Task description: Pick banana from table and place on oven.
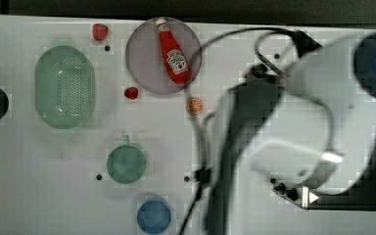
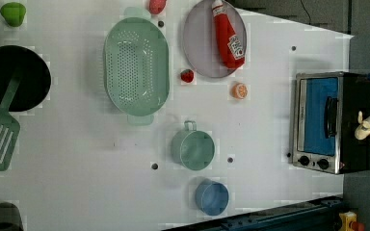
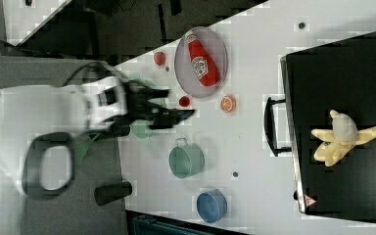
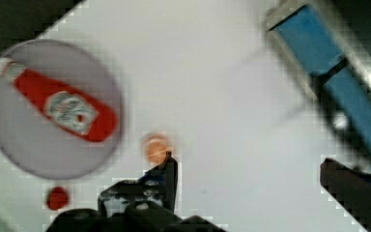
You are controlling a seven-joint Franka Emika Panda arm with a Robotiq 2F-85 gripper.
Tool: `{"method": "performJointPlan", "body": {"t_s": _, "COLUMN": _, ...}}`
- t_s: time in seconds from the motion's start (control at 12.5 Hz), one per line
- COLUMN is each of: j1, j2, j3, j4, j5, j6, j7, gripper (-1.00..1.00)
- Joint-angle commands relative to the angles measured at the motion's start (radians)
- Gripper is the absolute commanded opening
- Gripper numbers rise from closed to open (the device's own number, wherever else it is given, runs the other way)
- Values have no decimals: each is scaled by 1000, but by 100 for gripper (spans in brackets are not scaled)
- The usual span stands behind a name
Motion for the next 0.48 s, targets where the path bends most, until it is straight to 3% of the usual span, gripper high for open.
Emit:
{"method": "performJointPlan", "body": {"t_s": 0.08, "j1": 29, "j2": -78, "j3": 90, "j4": 18, "j5": 0, "j6": -107, "j7": 396, "gripper": 100}}
{"method": "performJointPlan", "body": {"t_s": 0.48, "j1": 29, "j2": -225, "j3": 141, "j4": 9, "j5": -39, "j6": -240, "j7": 401, "gripper": 100}}
